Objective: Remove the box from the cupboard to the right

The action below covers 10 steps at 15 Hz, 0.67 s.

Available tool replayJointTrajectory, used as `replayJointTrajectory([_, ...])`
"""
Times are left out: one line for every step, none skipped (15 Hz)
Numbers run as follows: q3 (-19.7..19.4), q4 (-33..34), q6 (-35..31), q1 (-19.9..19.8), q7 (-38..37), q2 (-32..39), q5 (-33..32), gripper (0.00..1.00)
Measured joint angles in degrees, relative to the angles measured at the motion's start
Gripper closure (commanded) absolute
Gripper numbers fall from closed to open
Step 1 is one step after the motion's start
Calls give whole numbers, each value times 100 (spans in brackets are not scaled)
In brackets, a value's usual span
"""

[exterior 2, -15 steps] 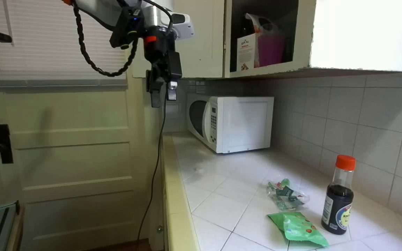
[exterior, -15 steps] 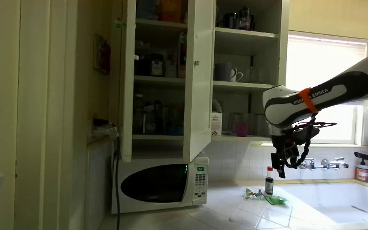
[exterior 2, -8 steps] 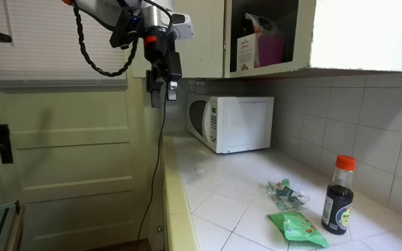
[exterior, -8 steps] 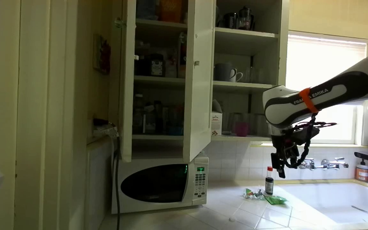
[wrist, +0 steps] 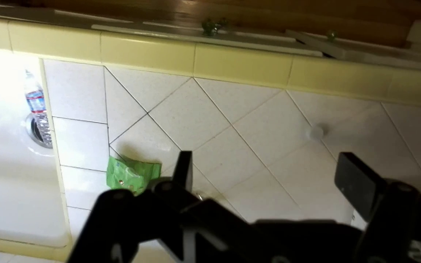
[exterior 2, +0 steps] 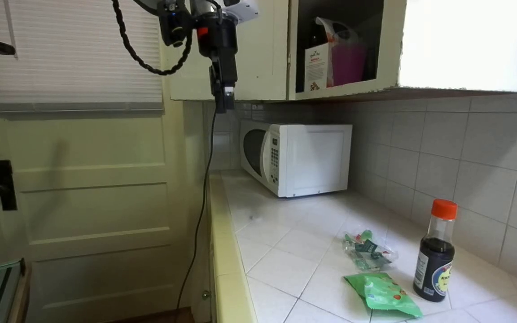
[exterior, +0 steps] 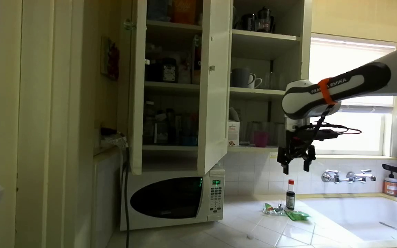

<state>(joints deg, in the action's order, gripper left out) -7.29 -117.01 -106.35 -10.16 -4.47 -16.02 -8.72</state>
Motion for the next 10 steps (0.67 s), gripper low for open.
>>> replayJointTrajectory([32,160,13,19,-257,23,138,0])
replayJointTrajectory([80,328,19,40,-549,54,271,0])
replayJointTrajectory([131,485,20,58,-834,92,389,0])
replayJointTrajectory([180,640,20,75,-1130,138,493,0])
replayJointTrajectory([225,795,19,85,-1432,187,592,0])
replayJointTrajectory([262,937,17,88,-1724,237,674,0])
replayJointTrajectory([280,1061,16,89,-1999,278,748,0])
replayJointTrajectory([282,1172,13,88,-2264,308,811,0])
replayJointTrajectory([274,1256,11,81,-2503,320,858,0])
replayJointTrajectory([262,1337,10,66,-2739,322,900,0])
